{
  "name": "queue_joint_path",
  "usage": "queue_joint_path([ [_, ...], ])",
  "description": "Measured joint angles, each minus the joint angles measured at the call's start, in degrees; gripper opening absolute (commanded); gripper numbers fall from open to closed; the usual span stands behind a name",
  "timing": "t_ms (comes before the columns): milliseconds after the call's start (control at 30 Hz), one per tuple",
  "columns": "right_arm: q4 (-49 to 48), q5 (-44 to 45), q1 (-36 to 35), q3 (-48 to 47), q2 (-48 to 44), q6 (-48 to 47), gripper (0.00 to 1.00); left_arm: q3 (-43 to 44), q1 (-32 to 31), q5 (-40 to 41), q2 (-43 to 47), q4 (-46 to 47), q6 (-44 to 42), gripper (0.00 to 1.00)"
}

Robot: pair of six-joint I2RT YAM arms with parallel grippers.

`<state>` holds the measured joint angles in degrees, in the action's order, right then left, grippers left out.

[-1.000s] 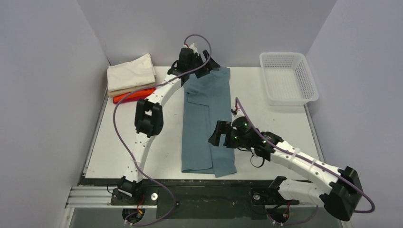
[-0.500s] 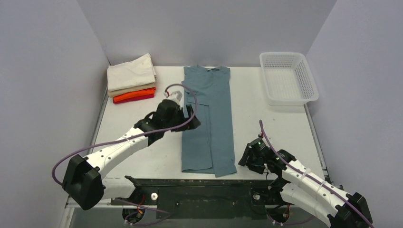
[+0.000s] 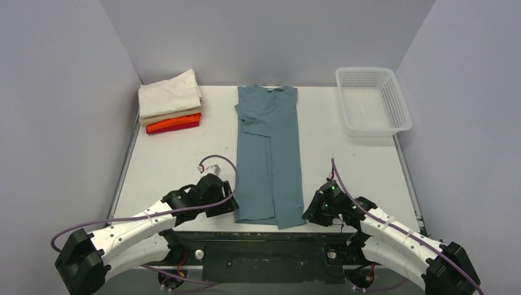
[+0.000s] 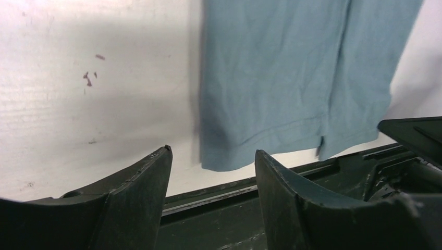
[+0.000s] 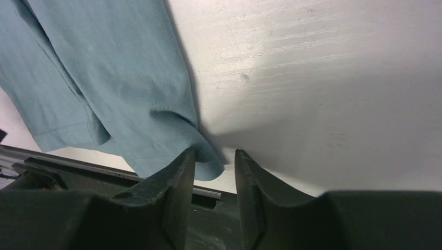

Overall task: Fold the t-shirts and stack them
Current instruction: Grab the bottom of the folded rectangular tshirt with both arms

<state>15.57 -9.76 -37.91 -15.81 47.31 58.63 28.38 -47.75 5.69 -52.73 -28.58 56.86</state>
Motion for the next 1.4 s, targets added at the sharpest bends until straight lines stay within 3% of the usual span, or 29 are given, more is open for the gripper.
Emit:
queue_joint_path([
  [267, -2.71, -2.62, -0.24, 1.68, -0.07, 1.62, 0.21, -4.17, -1.51, -1.68, -1.66, -0.26, 2.49, 0.66],
  [467, -5.62, -3.91, -1.4, 2.93, 0.39, 3.28, 0.13, -5.92, -1.66, -3.17, -2.64, 3.87, 3.23, 0.61],
  [600, -7.21, -4.26, -1.88, 3.26, 1.31, 4.26, 0.02, -6.14, -1.66, -3.65, -4.24, 7.1, 3.69, 0.57],
  [633, -7.63, -4.26, -1.92, 3.34, 1.51, 4.42, 0.0, -6.16, -1.66, -3.93, -4.79, 8.13, 3.78, 0.53],
  [700, -8.26, -4.44, -1.95, 3.63, 1.6, 4.83, 0.0, -6.25, -1.66, -4.42, -5.97, 10.05, 3.93, 0.24],
  [733, -8.59, -4.5, -1.95, 3.8, 1.6, 5.07, 0.0, -6.4, -1.66, -4.61, -6.67, 10.99, 4.09, 0.04],
  [767, -8.74, -4.48, -1.99, 3.93, 1.53, 5.31, 0.0, -6.58, -1.66, -4.76, -7.48, 11.76, 4.04, 0.01],
  [1000, -6.6, -3.39, -3.32, 4.98, -2.62, 6.12, 0.0, -7.78, -2.03, -7.23, -7.54, 13.03, 3.85, 0.0],
  [1233, -3.23, -2.54, -7.28, 6.14, -7.69, 7.37, 0.0, -13.53, -3.65, -9.7, 5.46, 10.91, 5.68, 0.0],
  [1400, -3.23, -1.38, -8.28, 5.9, -9.53, 7.37, 0.0, -13.7, -3.67, -10.45, 9.92, 11.04, 6.01, 0.0],
])
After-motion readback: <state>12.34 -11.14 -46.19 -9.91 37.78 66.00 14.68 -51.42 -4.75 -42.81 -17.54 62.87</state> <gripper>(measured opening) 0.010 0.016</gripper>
